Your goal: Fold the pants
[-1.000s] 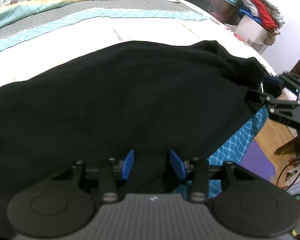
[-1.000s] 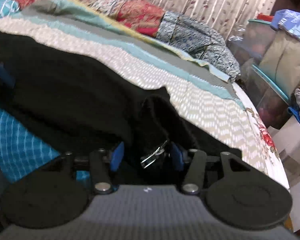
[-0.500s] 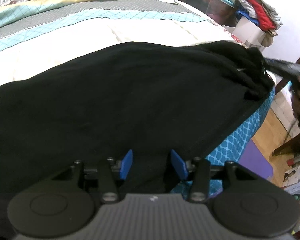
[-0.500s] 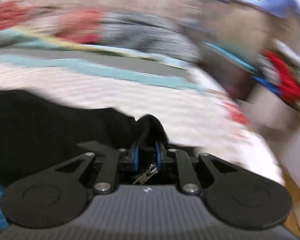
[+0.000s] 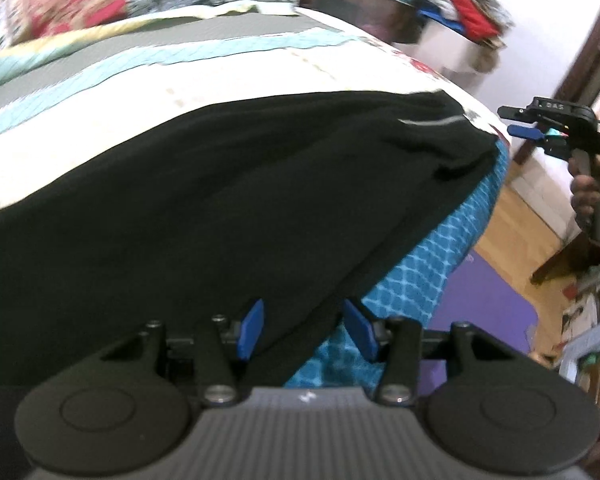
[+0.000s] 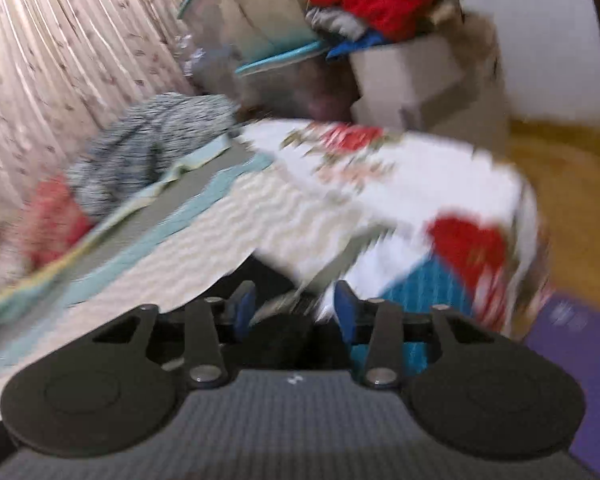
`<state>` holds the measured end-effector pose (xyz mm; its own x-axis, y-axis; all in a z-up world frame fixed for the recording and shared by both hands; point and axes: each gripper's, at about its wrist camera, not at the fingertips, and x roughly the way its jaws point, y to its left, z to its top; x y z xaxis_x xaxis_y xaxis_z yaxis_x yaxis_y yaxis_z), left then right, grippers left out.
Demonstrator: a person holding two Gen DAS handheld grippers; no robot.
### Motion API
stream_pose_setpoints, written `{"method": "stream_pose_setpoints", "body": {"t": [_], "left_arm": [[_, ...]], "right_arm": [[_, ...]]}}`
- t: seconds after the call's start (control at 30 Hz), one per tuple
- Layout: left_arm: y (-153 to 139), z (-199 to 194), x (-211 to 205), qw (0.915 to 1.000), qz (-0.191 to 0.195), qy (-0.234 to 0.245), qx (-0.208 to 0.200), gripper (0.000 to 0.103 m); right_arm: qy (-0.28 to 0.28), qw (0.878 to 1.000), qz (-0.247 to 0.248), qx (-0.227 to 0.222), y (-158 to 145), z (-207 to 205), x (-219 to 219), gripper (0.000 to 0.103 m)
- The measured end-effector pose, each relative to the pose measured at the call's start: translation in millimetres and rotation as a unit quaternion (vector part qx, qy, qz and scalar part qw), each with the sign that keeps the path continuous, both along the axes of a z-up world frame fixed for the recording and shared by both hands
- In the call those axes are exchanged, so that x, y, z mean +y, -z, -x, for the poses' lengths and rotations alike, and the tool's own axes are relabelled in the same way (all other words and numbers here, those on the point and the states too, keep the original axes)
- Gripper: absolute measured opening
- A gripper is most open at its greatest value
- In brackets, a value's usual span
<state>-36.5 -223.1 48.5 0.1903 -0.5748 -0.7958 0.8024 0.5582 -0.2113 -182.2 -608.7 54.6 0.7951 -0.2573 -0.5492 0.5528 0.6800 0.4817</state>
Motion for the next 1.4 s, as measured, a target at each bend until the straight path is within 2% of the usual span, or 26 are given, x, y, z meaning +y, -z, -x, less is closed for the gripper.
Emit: {"method": "stream_pose_setpoints", "body": {"t": [0.07,0.1,0.17,0.3,0.37,0.4,0.43,0.57,0.63,0.7,0.73,0.8,0.87,0.93,1.0,1.07,1.1,1.2,1.27,1.4], "left_arm": [[2.4,4.2,-7.2,0.9999,-0.003,0.008,-0.01,0.039],[3.7,5.4,-9.8,0.9998,-0.008,0.01,-0.017,0.037],[4.3,5.1,-11.0,0.9995,-0.011,0.014,-0.025,0.025],[2.0,0.7,-5.9,0.9998,-0.004,0.006,-0.017,0.014],[1.9,2.5,-4.0,0.9998,0.0,0.009,-0.017,0.007],[1.6,4.2,-3.1,0.9997,0.0,0.01,-0.021,0.007],[1.3,5.5,-3.3,0.9996,0.0,0.013,-0.023,0.006],[-7.0,7.5,2.5,0.9995,0.02,0.022,-0.008,0.002],[-8.6,10.5,0.9,0.9992,0.019,0.033,-0.007,0.002],[0.0,11.5,-1.8,0.9992,-0.001,0.039,-0.002,0.002],[8.0,10.1,-3.4,0.9989,-0.015,0.041,0.014,0.003],[14.2,8.7,-1.2,0.9987,-0.018,0.036,0.031,0.003],[8.5,9.7,2.1,0.9986,-0.014,0.04,0.031,0.004],[-3.8,11.5,6.9,0.9986,0.001,0.051,0.016,0.005],[-18.4,9.1,13.8,0.9981,0.029,0.054,0.001,0.008],[-29.6,2.2,22.4,0.9978,0.057,0.034,-0.006,0.017],[-31.9,-3.4,27.4,0.9976,0.067,0.018,-0.003,0.018],[-27.1,-24.2,38.6,0.9957,0.081,-0.032,0.032,0.018],[-16.5,-33.2,40.0,0.9951,0.061,-0.058,0.051,0.018],[7.6,-33.9,41.1,0.9936,-0.008,-0.086,0.073,0.017]], "right_arm": [[-0.015,0.999,-0.052,-0.002,11.2,1.7,7.7,0.035],[-0.017,0.997,-0.07,-0.001,17.3,0.0,11.8,0.035],[-0.02,0.995,-0.094,0.002,26.1,-6.0,19.5,0.035],[-0.017,0.99,-0.14,-0.015,35.2,-22.3,39.0,0.036],[-0.017,0.989,-0.148,-0.018,35.8,-29.8,49.9,0.035],[-0.016,0.989,-0.15,-0.011,35.2,-33.8,53.4,0.023],[-0.015,0.989,-0.149,-0.004,33.7,-36.2,56.8,0.006],[0.02,0.994,-0.1,-0.028,9.6,-18.9,58.0,0.005],[0.033,0.994,-0.097,-0.023,10.9,-17.1,52.2,0.005],[0.026,0.995,-0.089,0.021,23.5,-25.5,53.5,0.005],[0.019,0.995,-0.088,0.037,30.2,-29.5,55.7,0.006],[0.016,0.996,-0.074,0.036,30.3,-27.0,61.5,0.006],[0.025,0.996,-0.083,0.024,27.0,-19.2,60.7,0.011],[0.044,0.995,-0.088,0.01,22.9,-7.2,57.9,0.016],[0.061,0.995,-0.081,0.003,21.4,-0.5,54.5,0.016],[0.079,0.994,-0.068,-0.015,13.7,5.4,56.0,0.016],[0.079,0.995,-0.062,-0.027,10.6,8.2,58.5,0.016],[0.038,0.997,-0.05,-0.055,1.6,-4.3,71.4,0.016],[-0.011,0.998,-0.037,-0.053,-1.6,-21.1,88.2,0.016],[-0.084,0.996,-0.019,-0.027,5.4,-54.5,125.3,0.016]]}}
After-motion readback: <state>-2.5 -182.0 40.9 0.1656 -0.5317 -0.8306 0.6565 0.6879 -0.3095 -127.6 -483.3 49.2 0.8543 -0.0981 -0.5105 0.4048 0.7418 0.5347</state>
